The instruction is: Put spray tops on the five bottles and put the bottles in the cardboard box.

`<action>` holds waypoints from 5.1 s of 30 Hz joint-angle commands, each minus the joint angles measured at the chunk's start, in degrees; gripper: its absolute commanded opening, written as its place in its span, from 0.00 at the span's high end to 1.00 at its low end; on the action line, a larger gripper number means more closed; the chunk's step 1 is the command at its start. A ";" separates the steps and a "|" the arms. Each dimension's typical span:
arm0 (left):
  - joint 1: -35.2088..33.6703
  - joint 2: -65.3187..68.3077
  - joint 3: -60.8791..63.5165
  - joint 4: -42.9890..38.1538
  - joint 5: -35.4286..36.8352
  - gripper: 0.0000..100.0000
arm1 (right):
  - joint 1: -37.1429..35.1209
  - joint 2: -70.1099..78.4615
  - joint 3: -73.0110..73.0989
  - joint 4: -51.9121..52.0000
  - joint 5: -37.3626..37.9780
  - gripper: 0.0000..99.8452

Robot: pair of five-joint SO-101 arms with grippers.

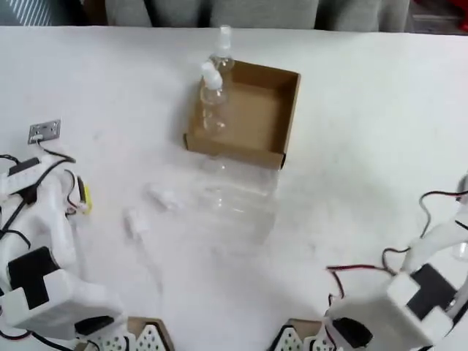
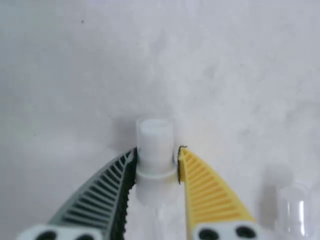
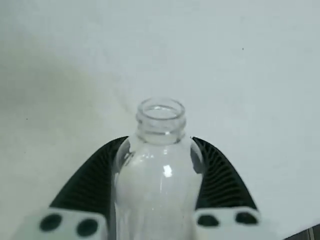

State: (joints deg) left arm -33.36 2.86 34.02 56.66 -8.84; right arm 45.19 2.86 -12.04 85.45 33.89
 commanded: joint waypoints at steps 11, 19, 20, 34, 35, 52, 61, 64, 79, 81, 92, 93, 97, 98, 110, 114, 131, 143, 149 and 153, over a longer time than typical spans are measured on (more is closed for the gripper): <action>0.48 0.04 -2.46 -0.18 -0.35 0.97 | -23.52 -21.14 18.29 -15.52 -1.32 0.98; 0.40 0.04 -2.46 -0.18 -0.35 0.97 | -35.65 -27.65 23.56 -30.46 -30.15 0.98; 0.40 0.04 -2.46 -0.18 -0.35 0.97 | -36.79 -28.09 24.62 -33.36 -31.12 0.98; 0.48 0.04 -2.46 -0.18 -0.35 0.97 | -53.05 -52.35 50.99 -53.67 -31.65 0.98; 0.57 0.04 -2.46 -0.26 -0.35 0.97 | -53.76 -55.08 53.71 -55.34 -31.65 0.98; 7.25 -25.80 -15.74 12.57 4.31 0.97 | -73.19 -93.23 91.78 -70.20 -31.65 0.98; 23.34 -47.60 -23.21 -4.66 4.31 0.97 | -82.86 -105.89 106.11 -70.46 -31.65 0.98; 29.67 -50.42 -23.82 -12.84 5.54 0.97 | -83.03 -106.15 108.48 -70.46 -31.65 0.98; 57.19 -51.21 -29.19 -16.09 16.97 0.98 | -83.30 -105.63 108.92 -68.70 -37.45 0.98; 58.24 -50.95 -29.10 -16.70 16.97 0.98 | -83.30 -105.63 108.92 -68.70 -37.63 0.98; 64.48 -39.78 -35.78 -14.86 16.97 0.98 | -83.30 -105.36 108.92 -68.70 -37.63 0.98; 64.92 -39.78 -35.69 -14.77 16.97 0.98 | -83.30 -105.36 108.92 -68.70 -37.63 0.98; 64.57 -39.87 -33.23 -14.59 16.97 0.98 | -83.30 -105.36 108.92 -68.70 -37.63 0.98; 64.48 -40.31 -32.35 -14.51 16.97 0.98 | -83.30 -105.27 108.92 -68.70 -37.63 0.98; 64.48 -57.45 -7.65 -24.00 16.97 0.98 | -83.30 -105.27 108.92 -68.70 -37.63 0.98; 64.40 -60.88 -3.60 -23.82 16.97 0.98 | -83.21 -105.27 108.92 -68.70 -37.63 0.98; 63.08 -72.84 17.41 -24.18 16.62 0.98 | -83.30 -105.54 108.92 -67.56 -37.71 0.98; 68.97 -78.55 25.67 -25.93 16.53 0.98 | -83.30 -105.27 108.92 -67.56 -37.71 0.98; 68.88 -78.55 28.13 -28.75 16.44 0.98 | -83.30 -105.27 108.92 -67.56 -37.71 0.98; 68.79 -78.90 29.45 -28.75 16.35 0.97 | -83.30 -105.54 108.92 -66.24 -37.63 0.98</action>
State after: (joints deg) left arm 34.59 -74.59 63.65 29.67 7.43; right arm -37.80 -102.20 96.35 17.93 -3.30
